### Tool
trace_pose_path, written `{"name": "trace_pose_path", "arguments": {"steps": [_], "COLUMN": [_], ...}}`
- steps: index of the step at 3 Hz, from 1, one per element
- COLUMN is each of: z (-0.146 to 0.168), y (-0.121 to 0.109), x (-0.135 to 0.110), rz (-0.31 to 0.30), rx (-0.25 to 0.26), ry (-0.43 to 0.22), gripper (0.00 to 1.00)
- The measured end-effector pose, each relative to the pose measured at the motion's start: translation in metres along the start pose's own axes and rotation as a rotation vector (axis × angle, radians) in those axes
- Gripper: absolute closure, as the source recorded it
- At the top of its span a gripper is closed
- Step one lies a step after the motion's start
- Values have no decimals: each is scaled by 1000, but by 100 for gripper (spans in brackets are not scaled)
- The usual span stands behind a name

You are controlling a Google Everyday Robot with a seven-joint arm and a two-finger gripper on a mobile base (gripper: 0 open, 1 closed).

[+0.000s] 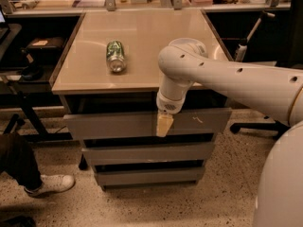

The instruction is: Close top drawer

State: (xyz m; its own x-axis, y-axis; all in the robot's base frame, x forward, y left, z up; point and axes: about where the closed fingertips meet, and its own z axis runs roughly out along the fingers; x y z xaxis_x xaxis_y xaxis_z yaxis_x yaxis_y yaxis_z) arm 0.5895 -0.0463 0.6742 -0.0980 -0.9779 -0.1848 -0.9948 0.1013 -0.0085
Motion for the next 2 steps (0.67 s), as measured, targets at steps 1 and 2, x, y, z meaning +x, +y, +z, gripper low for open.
{"name": "trace_pose_path", "arguments": {"steps": [1,2], "z": [0,0], "y": [0,0], "x": [0,0], "rz": [0,0], "rx": [0,0], "ry": [0,0], "gripper": [0,0]}}
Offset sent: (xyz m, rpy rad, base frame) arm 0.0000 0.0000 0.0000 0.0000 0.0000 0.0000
